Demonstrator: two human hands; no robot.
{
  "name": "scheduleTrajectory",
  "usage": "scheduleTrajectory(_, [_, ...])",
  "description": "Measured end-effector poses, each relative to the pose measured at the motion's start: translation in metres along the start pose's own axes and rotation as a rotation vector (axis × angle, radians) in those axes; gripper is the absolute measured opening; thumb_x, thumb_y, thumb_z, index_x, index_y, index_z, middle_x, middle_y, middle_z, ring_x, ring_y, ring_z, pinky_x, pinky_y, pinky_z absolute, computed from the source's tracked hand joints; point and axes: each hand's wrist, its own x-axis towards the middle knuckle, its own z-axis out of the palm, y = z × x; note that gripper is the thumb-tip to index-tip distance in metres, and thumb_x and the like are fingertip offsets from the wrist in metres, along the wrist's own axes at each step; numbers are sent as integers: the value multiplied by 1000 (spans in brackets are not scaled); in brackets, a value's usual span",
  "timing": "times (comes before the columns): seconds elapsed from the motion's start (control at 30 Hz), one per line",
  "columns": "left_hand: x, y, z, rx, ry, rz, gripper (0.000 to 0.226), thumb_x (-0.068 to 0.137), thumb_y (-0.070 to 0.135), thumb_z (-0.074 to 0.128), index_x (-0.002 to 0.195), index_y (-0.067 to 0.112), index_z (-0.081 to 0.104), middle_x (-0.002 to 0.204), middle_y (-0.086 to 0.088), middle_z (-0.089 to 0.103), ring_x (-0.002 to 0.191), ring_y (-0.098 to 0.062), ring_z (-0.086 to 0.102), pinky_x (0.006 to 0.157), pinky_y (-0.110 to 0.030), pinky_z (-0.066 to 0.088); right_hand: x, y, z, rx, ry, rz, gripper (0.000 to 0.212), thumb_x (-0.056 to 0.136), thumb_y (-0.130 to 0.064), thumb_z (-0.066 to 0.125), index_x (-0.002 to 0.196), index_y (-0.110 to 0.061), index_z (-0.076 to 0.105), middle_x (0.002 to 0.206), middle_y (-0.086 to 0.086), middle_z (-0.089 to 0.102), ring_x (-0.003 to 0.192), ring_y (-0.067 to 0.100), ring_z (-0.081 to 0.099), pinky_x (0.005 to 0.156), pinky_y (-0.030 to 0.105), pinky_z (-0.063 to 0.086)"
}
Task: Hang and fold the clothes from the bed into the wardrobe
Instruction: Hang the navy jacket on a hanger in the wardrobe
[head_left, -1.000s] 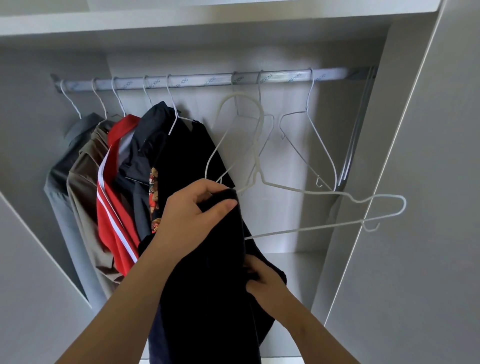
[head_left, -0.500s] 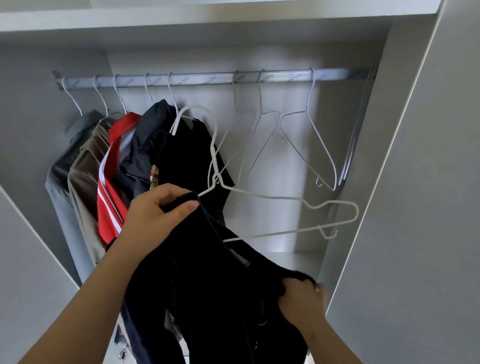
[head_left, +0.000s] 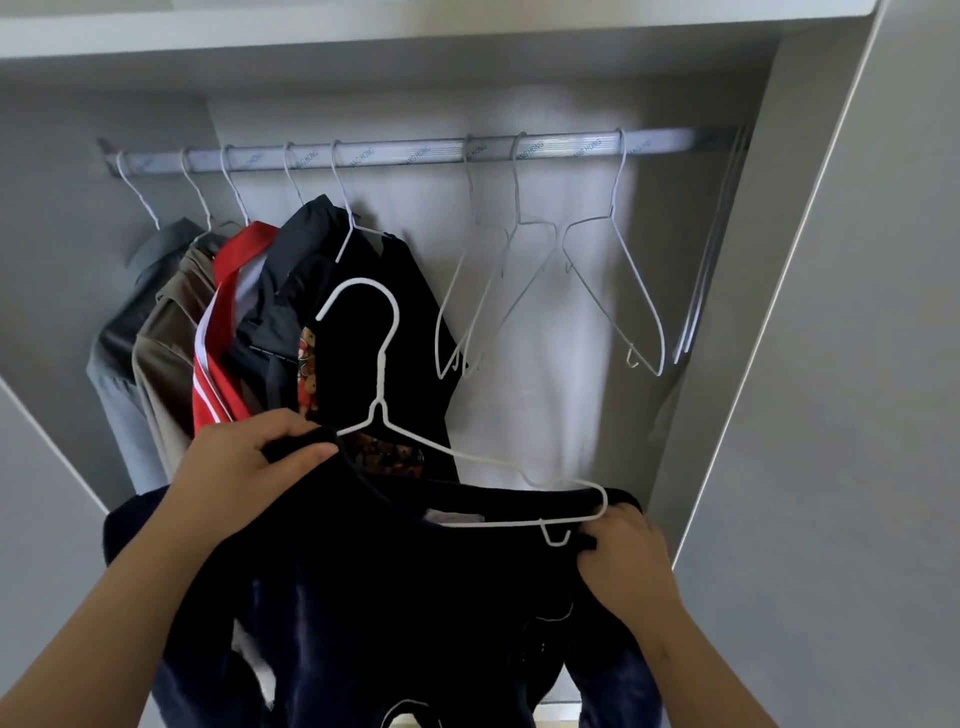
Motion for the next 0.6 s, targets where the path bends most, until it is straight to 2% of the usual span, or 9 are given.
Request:
scheduleTrajectory(0.17, [-5, -2, 5, 107, 78, 12, 21, 75, 19, 74, 88, 35, 68, 79, 52, 50, 74, 20, 54, 65, -5, 42, 3, -3, 5, 13, 2, 23, 19, 74, -1, 50, 80, -2, 68, 87, 3, 65, 95, 20, 51, 72, 21, 23])
scheduleTrajectory(0.2, [-6, -2, 6, 80, 92, 16, 24, 76, 21, 73, 89, 40, 68, 80, 53, 50, 74, 21, 54, 65, -3, 42, 3, -3, 5, 6, -14, 23, 19, 75, -2, 50, 81, -3, 68, 86, 1, 63, 95, 19, 50, 72, 20, 23])
scheduleTrajectory(0.27, [-9, 5, 7, -33, 118, 7, 35, 75, 30, 68, 85, 62, 59, 83, 49, 54, 75, 21, 55, 66, 1, 42, 4, -3, 5, 1, -41, 28, 20, 76, -3, 49, 84, -4, 68, 85, -1, 58, 93, 17, 47, 72, 18, 22])
scheduleTrajectory(0.33, [-10, 5, 8, -115, 118, 6, 38, 73, 33, 64, 84, 68, 55, 85, 46, 57, 77, 20, 57, 68, 2, 41, 6, -4, 4, 13, -52, 44, 16, 74, -1, 49, 76, -3, 65, 75, -1, 52, 83, 17, 41, 71, 20, 23])
scheduleTrajectory(0.4, [-11, -3, 10, -97, 88, 6, 36, 73, 26, 70, 86, 58, 62, 86, 45, 57, 78, 18, 57, 69, 1, 42, 6, -6, 2, 10, -69, 59, 15, 72, 0, 50, 59, -8, 53, 65, -3, 44, 79, 18, 38, 68, 23, 23])
scheduleTrajectory(0.43, [-11, -8, 11, -46, 71, 5, 32, 73, 21, 73, 89, 47, 67, 85, 47, 56, 78, 18, 57, 69, 0, 43, 6, -7, 1, 19, -78, 56, 20, 73, -1, 50, 56, -11, 48, 64, -4, 44, 80, 19, 39, 67, 24, 23])
scheduleTrajectory(0.5, [-12, -17, 12, 58, 34, 21, 21, 72, 15, 76, 91, 24, 73, 82, 52, 52, 78, 20, 55, 69, 1, 42, 7, -6, 0, 19, -75, 43, 17, 74, -1, 50, 66, -9, 62, 75, -1, 58, 87, 21, 46, 69, 23, 25])
scheduleTrajectory(0.57, [-14, -19, 12, 110, 3, 54, 19, 72, 20, 76, 90, 23, 73, 75, 51, 52, 77, 13, 57, 68, 4, 39, 8, -7, 0, -12, -99, 46, 24, 75, -1, 48, 84, -6, 70, 88, 2, 65, 92, 20, 48, 73, 22, 29])
scheduleTrajectory(0.6, [-15, -17, 13, 121, -6, 74, 16, 74, 28, 75, 90, 25, 73, 72, 45, 55, 76, 7, 59, 68, 5, 37, 9, -8, -1, -17, -106, 47, 22, 75, -1, 48, 82, -6, 69, 84, 1, 63, 89, 20, 46, 73, 22, 29])
